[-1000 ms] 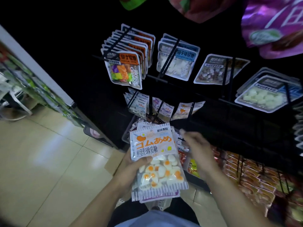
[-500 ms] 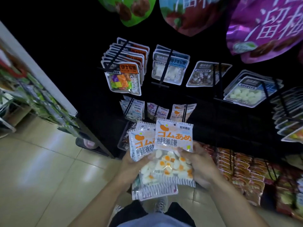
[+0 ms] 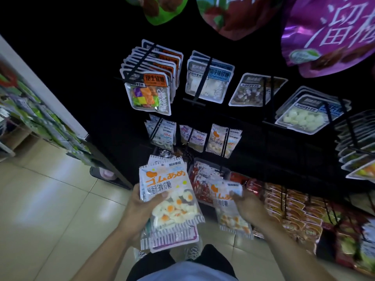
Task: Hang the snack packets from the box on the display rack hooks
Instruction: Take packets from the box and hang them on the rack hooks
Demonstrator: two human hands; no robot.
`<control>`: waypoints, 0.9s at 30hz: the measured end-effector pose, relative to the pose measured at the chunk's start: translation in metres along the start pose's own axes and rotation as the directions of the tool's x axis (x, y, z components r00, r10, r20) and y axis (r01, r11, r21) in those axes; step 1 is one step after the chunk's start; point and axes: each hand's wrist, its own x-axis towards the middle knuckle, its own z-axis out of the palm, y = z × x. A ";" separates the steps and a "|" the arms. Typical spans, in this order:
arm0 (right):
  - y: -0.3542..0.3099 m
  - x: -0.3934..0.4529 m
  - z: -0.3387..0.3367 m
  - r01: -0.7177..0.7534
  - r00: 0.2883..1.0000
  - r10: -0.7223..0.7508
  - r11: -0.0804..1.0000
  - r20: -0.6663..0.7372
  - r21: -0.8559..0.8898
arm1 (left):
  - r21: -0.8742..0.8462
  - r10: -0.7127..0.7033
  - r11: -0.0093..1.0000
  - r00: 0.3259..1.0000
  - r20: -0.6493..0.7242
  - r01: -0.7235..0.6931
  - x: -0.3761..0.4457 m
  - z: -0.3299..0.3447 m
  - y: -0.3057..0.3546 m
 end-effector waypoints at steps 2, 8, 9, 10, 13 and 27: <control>0.011 0.028 0.013 0.026 0.999 -0.021 0.994 0.041 -0.104 | -0.012 0.011 1.000 1.000 0.008 -0.011 -0.003 0.001 0.001; 0.001 0.086 0.023 0.065 0.998 -0.065 0.998 -0.019 -0.013 | -0.043 0.028 0.999 0.999 -0.044 -0.030 -0.015 0.009 0.003; -0.002 0.092 0.021 0.075 0.996 -0.075 0.997 -0.039 0.024 | -0.048 0.030 0.998 0.998 -0.051 -0.032 -0.017 0.010 0.003; -0.006 0.097 0.017 0.099 0.994 -0.097 0.994 -0.052 0.052 | -0.053 0.034 0.998 0.998 -0.060 -0.037 -0.017 0.012 0.002; -0.013 0.106 0.009 0.157 0.986 -0.152 0.985 -0.069 0.067 | -0.070 0.034 0.997 0.994 -0.100 -0.041 -0.020 0.017 0.000; 0.001 0.116 -0.002 0.241 0.967 -0.242 0.970 0.079 0.021 | -0.109 0.023 0.993 0.996 -0.088 -0.033 -0.008 0.049 -0.010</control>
